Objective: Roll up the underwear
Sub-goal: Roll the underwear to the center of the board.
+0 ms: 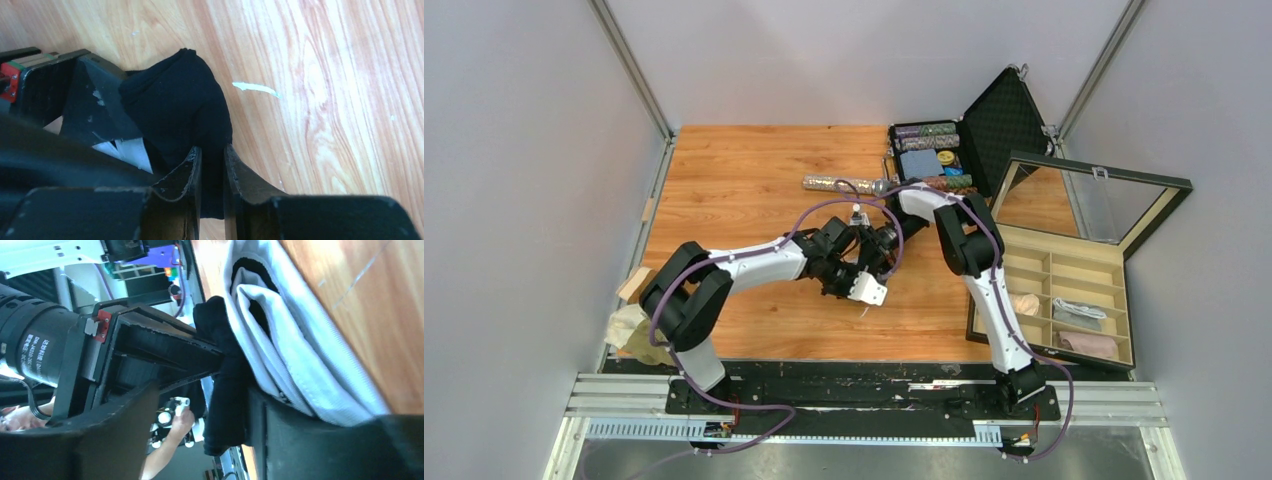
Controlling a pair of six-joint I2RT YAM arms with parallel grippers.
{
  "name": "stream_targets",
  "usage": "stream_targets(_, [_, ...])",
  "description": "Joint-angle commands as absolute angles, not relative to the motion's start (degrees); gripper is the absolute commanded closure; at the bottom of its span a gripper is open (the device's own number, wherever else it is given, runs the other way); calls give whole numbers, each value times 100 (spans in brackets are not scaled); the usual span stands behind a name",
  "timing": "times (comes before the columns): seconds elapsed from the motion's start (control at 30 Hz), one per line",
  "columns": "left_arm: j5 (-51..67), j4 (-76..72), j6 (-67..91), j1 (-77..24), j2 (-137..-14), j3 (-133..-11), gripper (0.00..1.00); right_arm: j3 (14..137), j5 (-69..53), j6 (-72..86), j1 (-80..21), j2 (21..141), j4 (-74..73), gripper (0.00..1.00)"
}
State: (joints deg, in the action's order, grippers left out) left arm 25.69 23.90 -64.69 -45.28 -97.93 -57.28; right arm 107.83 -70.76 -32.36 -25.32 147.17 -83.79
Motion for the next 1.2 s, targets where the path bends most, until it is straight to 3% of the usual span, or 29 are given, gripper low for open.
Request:
stream_targets(0.0, [3543, 3016, -6017, -4540, -10472, -6044, 85, 11120, -6691, -2936, -2011, 14297, -7734, 5])
stream_targets(0.03, [3657, 3290, -5970, -4494, -10623, -6281, 86, 11167, -6683, -3049, -1915, 13991, -7753, 1])
stream_targets(0.3, [5010, 4580, -5877, -3724, -11541, -7485, 94, 11743, -6547, -3047, -1087, 12153, -7520, 0])
stream_targets(0.4, [5475, 5138, -6090, -3486, -11801, -8029, 95, 11186, -6316, -2600, -831, 11299, -6747, 0])
stream_targets(0.53, [6272, 6811, -6544, -3233, -12579, -8960, 95, 8755, -5423, -2673, -793, 8928, -3972, 0])
stream_targets(0.63, [6677, 7218, -6639, -3119, -12851, -9233, 96, 6122, -5026, -3658, -1165, 7171, -1547, 0])
stream_targets(0.7, [6785, 7296, -6601, -3105, -12948, -9294, 96, 4775, -4690, -4627, -1703, 6636, -1021, 0])
stream_targets(0.77, [6888, 7508, -6657, -3094, -13104, -9438, 95, 4378, -4711, -5382, -2185, 6624, -1225, 4])
stream_targets(0.93, [7300, 8569, -7012, -3017, -13792, -10044, 95, 4644, -4654, -5529, -3086, 7611, -1543, 30])
stream_targets(1.17, [7661, 8672, -7009, -2882, -14068, -9983, 95, 4945, -5052, -5900, -3335, 8566, -1252, 30])
